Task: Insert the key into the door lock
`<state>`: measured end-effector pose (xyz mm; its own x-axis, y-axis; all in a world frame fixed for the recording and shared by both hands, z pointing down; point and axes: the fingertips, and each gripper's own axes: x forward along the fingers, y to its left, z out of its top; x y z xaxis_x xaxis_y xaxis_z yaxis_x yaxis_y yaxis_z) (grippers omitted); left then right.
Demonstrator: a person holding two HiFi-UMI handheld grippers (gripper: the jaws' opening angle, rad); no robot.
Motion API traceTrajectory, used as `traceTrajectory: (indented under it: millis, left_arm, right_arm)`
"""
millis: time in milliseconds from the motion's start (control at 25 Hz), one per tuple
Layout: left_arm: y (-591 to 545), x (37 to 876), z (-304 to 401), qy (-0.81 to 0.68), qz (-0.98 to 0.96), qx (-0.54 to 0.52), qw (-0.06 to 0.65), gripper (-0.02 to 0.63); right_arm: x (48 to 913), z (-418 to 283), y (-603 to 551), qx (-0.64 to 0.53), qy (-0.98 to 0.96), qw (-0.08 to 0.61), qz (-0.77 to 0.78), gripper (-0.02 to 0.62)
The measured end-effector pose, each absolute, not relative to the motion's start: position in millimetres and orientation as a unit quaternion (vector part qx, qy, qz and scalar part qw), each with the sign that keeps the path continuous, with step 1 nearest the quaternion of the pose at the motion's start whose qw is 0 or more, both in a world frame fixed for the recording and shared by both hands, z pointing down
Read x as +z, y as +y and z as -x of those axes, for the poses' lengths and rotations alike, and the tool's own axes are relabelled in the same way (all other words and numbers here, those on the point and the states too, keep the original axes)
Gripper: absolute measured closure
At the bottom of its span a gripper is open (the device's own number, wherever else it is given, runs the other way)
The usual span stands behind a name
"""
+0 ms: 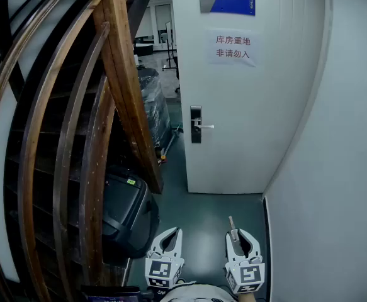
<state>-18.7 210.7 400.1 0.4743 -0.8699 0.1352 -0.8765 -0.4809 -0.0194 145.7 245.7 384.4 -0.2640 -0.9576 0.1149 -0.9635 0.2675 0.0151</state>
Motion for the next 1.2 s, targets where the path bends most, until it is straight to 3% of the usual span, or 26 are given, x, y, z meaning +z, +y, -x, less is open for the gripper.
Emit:
traceTrajectory:
  millis: [720,1200]
  left_arm:
    - [195,413,52,-0.504,-0.860,0.064,0.043,0.604]
    - [169,413,101,-0.506,-0.860,0.056,0.038,0.604]
  right_arm:
    - [390,-112,232,0.036,-0.793,0.045,-0.606,0.477]
    - [404,-52,208,0.050,-0.800,0.064,-0.594,0.477]
